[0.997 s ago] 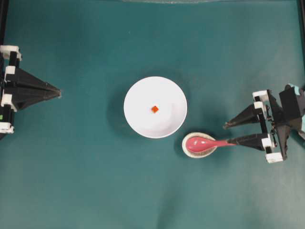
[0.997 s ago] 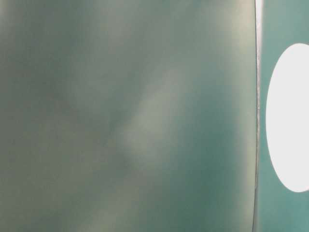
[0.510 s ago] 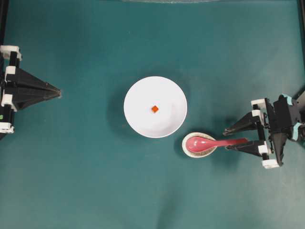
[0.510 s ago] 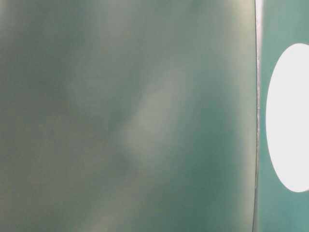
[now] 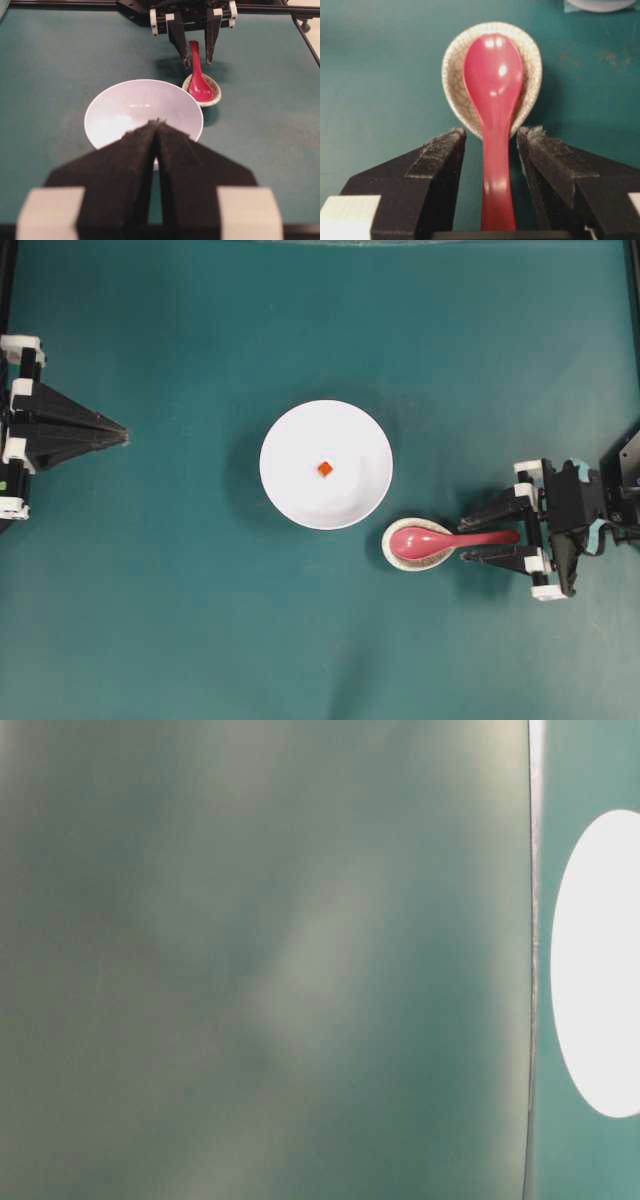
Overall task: Grip the spoon and scoop the red block from the bowl with right arm.
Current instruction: 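Move the right gripper left to the pink spoon's handle, then close the right gripper on the pink spoon handle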
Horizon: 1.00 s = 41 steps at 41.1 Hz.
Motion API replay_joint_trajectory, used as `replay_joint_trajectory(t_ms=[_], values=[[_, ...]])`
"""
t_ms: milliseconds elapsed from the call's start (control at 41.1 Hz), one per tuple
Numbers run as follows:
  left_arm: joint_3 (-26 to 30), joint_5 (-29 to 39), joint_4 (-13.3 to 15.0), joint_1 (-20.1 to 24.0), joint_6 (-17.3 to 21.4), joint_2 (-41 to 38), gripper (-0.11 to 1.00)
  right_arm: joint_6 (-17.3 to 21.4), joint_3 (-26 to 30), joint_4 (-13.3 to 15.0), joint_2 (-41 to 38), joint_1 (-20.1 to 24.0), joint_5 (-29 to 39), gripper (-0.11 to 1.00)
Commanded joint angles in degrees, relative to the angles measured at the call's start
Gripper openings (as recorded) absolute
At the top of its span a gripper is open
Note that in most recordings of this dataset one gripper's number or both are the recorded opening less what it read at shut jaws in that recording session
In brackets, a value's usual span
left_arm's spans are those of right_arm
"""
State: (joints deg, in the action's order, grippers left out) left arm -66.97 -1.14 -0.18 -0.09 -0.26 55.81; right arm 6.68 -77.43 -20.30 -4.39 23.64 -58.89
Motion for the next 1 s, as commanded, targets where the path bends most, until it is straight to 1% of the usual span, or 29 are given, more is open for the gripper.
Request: replay_joint_trajectory(t_ms=[0,389,972], values=[[1.41,-0.35,-0.18,-0.09,0.0,-0.18,-0.01,0.09,0.7,-0.18,-0.18,0.35,-0.97,0.52],[1.41,-0.35,-0.18,0.0,0.0,-0.18,-0.01,0.0,0.18,-0.18,-0.26,0.35,-1.14,0.52],[1.32,-0.18,-0.18,-0.09,0.0,-0.7,-0.01,-3.6,-0.44,-0.09,-0.35,0.35,-1.14,0.52]])
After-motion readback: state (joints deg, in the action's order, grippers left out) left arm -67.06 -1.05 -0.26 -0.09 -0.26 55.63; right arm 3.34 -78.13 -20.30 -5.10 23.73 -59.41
